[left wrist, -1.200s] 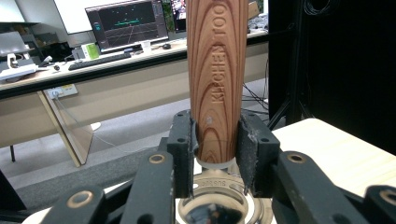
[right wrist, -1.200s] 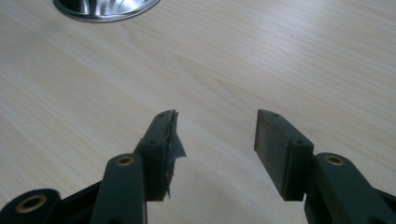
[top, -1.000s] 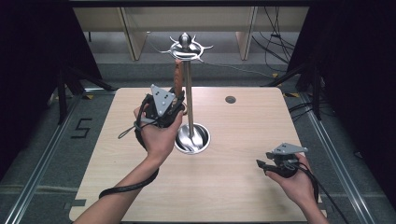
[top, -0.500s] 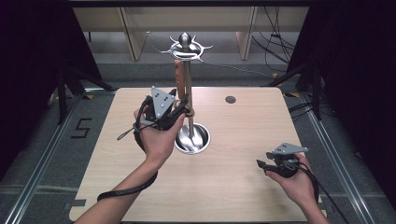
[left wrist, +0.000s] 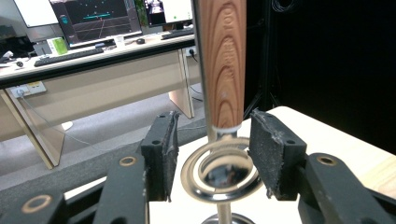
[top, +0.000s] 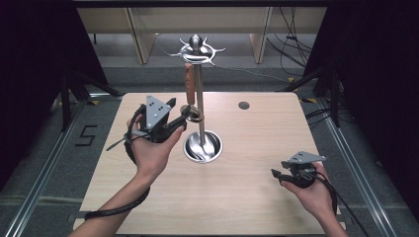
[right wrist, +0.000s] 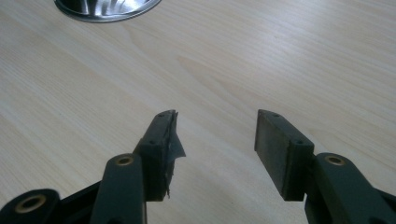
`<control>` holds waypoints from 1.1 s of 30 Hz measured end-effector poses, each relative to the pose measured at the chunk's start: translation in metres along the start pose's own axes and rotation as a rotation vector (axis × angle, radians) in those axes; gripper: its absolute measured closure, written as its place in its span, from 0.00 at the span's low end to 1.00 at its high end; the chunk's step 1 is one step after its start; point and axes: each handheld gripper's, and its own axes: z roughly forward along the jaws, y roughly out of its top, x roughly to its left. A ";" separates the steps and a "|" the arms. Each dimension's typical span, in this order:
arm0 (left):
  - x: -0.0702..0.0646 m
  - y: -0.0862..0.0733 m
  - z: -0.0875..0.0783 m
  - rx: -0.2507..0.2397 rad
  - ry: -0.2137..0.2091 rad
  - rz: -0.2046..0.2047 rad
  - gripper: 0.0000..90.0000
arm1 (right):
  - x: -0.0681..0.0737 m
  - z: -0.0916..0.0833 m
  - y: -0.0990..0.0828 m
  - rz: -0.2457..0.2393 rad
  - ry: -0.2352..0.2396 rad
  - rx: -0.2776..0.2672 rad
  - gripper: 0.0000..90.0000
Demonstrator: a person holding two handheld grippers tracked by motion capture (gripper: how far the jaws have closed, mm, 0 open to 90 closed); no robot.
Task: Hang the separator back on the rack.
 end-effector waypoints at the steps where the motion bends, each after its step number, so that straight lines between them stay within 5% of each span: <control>1: 0.003 -0.001 -0.001 0.001 -0.007 0.005 0.56 | 0.000 0.000 0.000 0.008 0.001 -0.003 0.55; 11: 0.030 -0.020 -0.019 0.046 -0.043 -0.009 0.47 | 0.000 0.000 -0.001 0.006 -0.004 -0.009 0.55; 14: 0.035 -0.026 -0.023 0.062 -0.046 -0.006 0.45 | -0.003 0.002 -0.002 -0.030 -0.008 -0.021 0.55; 33: 0.069 -0.090 -0.054 0.161 0.008 -0.072 0.43 | -0.003 0.002 -0.002 -0.028 -0.011 -0.023 0.55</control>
